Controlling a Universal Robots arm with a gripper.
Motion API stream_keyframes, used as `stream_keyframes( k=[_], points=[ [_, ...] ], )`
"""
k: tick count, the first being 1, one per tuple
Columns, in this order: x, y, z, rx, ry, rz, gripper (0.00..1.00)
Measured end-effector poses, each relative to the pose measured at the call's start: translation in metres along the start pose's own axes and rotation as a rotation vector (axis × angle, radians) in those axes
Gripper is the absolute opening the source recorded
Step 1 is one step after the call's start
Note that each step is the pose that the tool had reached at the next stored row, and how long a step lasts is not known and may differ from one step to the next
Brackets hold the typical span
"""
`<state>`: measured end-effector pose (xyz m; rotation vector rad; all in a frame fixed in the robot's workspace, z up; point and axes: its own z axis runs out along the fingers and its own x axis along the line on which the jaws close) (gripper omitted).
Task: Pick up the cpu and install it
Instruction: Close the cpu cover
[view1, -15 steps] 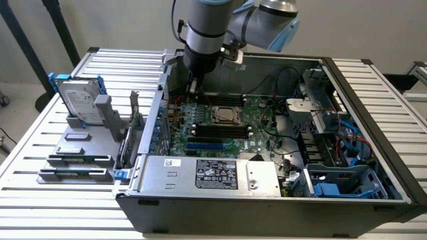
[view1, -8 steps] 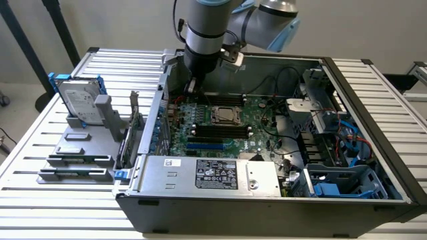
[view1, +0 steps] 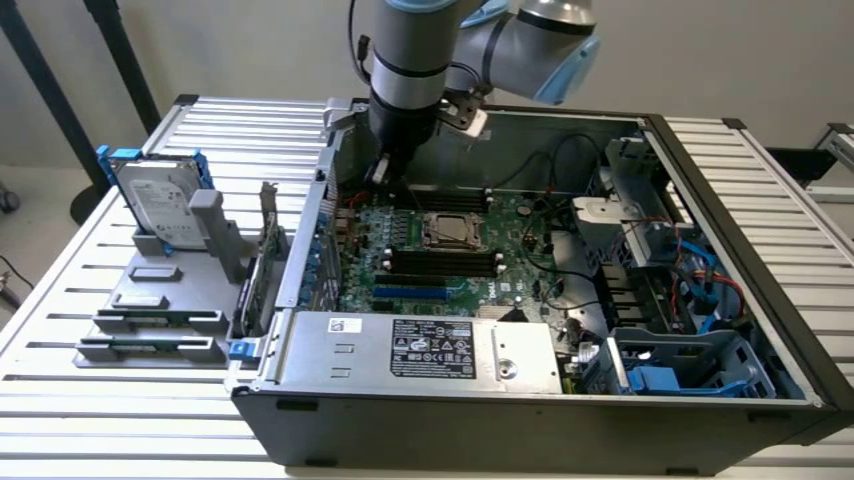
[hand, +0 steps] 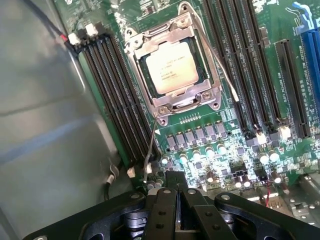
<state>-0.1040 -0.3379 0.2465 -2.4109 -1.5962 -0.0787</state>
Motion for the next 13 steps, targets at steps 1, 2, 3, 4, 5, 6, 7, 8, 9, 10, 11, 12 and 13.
stream_keyframes(
  k=[1,2,3,4,5,6,7,8,9,10,11,12,13],
  points=[
    [0.0,0.0,0.0,-0.0024,0.0023,0.014,0.11],
    [0.0,-0.0001,0.0,-0.0046,0.0047,0.027,0.11],
    [0.0,-0.0001,0.0,-0.0068,0.007,0.04,0.11],
    [-0.0001,-0.0001,0.0,-0.0089,0.0092,0.052,0.11],
    [-0.0001,-0.0003,0.0,-0.0107,0.0113,0.064,0.11],
    [-0.0002,-0.0005,0.0001,-0.0119,0.0134,0.073,0.11],
    [-0.0005,-0.001,0.0001,-0.0125,0.0157,0.08,0.11],
    [-0.0008,-0.0018,0.0001,-0.0127,0.0182,0.085,0.11],
    [-0.0011,-0.0027,0.0,-0.0124,0.0214,0.089,0.11],
    [-0.0015,-0.0038,-0.0003,-0.0118,0.0249,0.094,0.11],
    [-0.0019,-0.005,-0.0006,-0.011,0.0287,0.098,0.11],
    [-0.0022,-0.0061,-0.001,-0.0103,0.0326,0.102,0.11],
    [-0.0025,-0.0071,-0.0014,-0.0099,0.0364,0.106,0.11]
  ],
)
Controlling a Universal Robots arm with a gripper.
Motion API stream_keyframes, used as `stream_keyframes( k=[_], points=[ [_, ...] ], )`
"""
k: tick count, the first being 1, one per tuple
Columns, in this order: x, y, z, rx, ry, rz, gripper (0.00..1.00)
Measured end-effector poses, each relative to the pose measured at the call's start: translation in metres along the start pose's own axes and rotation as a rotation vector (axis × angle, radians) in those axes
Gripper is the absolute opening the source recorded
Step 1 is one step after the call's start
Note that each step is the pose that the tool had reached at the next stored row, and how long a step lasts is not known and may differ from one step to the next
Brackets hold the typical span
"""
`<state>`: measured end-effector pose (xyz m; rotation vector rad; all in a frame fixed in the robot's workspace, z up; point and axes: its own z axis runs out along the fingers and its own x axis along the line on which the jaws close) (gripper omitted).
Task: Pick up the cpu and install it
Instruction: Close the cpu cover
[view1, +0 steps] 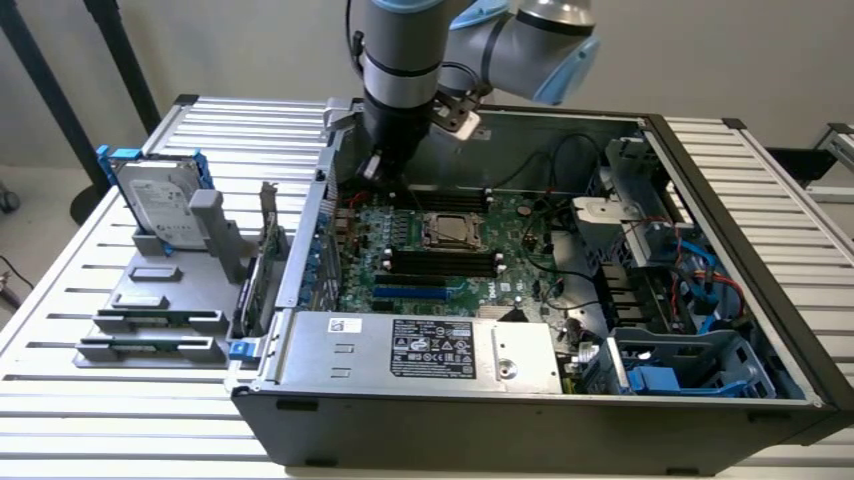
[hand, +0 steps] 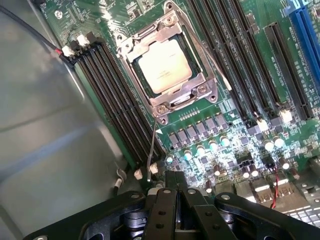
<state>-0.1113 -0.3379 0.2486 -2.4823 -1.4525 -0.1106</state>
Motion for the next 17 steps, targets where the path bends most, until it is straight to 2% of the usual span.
stream_keyframes(
  k=[2,4,10,17],
  points=[
    [-0.0006,-0.0014,-0.0005,-0.0002,0.006,0.011,0.11],
    [-0.0008,-0.0019,-0.0006,-0.0032,0.0113,0.03,0.11],
    [-0.001,-0.0021,-0.0006,-0.0195,0.03,0.114,0.11],
    [-0.0015,-0.0029,-0.0005,-0.0312,0.0551,0.198,0.11]
  ],
)
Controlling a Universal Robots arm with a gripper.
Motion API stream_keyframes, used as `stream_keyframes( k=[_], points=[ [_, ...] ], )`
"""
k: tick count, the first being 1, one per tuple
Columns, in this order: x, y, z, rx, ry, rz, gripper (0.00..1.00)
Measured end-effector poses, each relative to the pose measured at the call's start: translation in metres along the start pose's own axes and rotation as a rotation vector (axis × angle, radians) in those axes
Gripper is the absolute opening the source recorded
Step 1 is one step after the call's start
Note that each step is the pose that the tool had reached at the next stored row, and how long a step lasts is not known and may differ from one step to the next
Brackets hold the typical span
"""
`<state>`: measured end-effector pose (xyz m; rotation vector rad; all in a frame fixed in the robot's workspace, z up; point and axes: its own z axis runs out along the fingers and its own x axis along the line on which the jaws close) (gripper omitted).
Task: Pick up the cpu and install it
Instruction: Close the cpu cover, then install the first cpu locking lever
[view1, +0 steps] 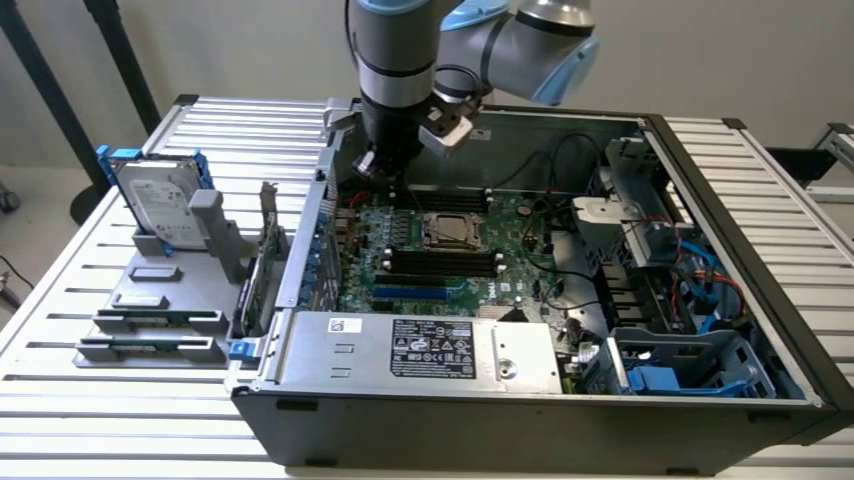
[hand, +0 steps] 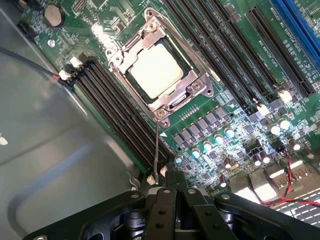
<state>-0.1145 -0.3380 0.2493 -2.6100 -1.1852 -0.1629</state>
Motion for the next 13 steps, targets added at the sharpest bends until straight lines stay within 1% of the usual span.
stream_keyframes(
  k=[2,4,9,11,12,13],
  points=[
    [-0.0002,-0.0002,0.0001,-0.0036,0.0051,0.02,0.11],
    [-0.0006,-0.0006,0.0004,-0.0068,0.0083,0.037,0.11],
    [-0.0034,-0.0039,0.0008,-0.0096,0.0106,0.061,0.11],
    [-0.0051,-0.0059,0.0009,-0.0112,0.0126,0.069,0.11],
    [-0.0059,-0.0068,0.0009,-0.0116,0.0141,0.073,0.11],
    [-0.0065,-0.0075,0.0009,-0.0113,0.017,0.079,0.11]
  ],
)
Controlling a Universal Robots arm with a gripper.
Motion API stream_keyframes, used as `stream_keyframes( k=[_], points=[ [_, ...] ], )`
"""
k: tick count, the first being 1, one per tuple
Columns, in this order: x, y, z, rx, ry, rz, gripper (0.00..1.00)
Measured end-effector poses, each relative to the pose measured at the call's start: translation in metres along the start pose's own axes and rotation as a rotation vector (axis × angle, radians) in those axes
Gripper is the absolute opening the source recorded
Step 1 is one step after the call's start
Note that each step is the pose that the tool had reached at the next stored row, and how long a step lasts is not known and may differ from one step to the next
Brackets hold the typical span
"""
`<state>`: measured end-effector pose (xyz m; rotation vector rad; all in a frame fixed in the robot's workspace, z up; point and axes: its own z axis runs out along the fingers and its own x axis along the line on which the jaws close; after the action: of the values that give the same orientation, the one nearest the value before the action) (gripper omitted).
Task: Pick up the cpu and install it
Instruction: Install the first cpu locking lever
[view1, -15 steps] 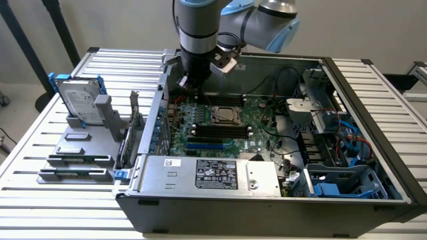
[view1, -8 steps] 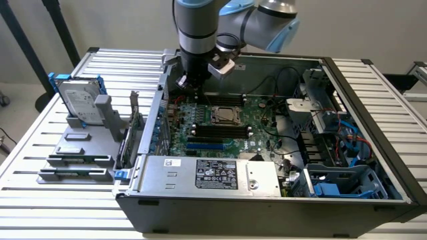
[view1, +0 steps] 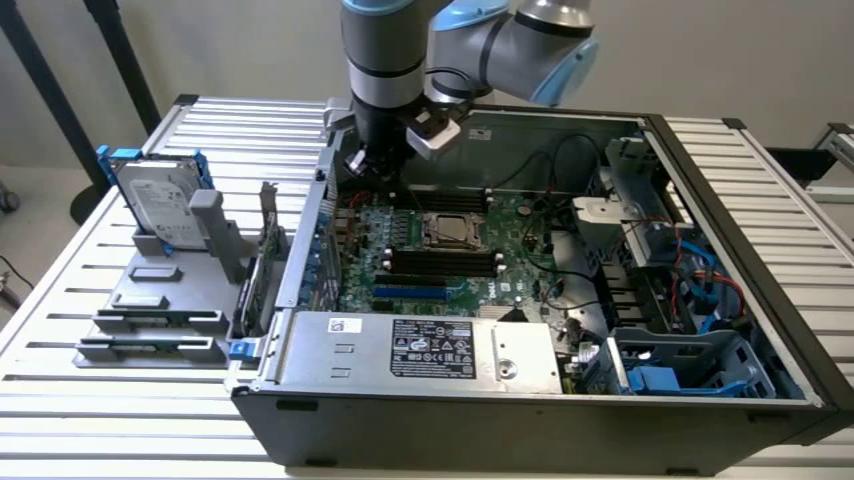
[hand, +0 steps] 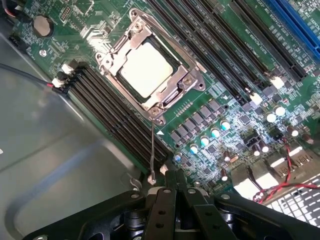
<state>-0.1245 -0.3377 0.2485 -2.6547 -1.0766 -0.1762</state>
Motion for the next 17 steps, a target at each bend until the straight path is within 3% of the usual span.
stream_keyframes(
  k=[6,14,17],
  points=[
    [-0.0011,-0.001,0.0,0.016,0.0353,0.046,0.11],
    [-0.001,-0.001,0.0,0.0088,0.0654,0.12,0.11],
    [-0.0008,-0.0009,0.0,0.0072,0.0725,0.135,0.11]
  ],
)
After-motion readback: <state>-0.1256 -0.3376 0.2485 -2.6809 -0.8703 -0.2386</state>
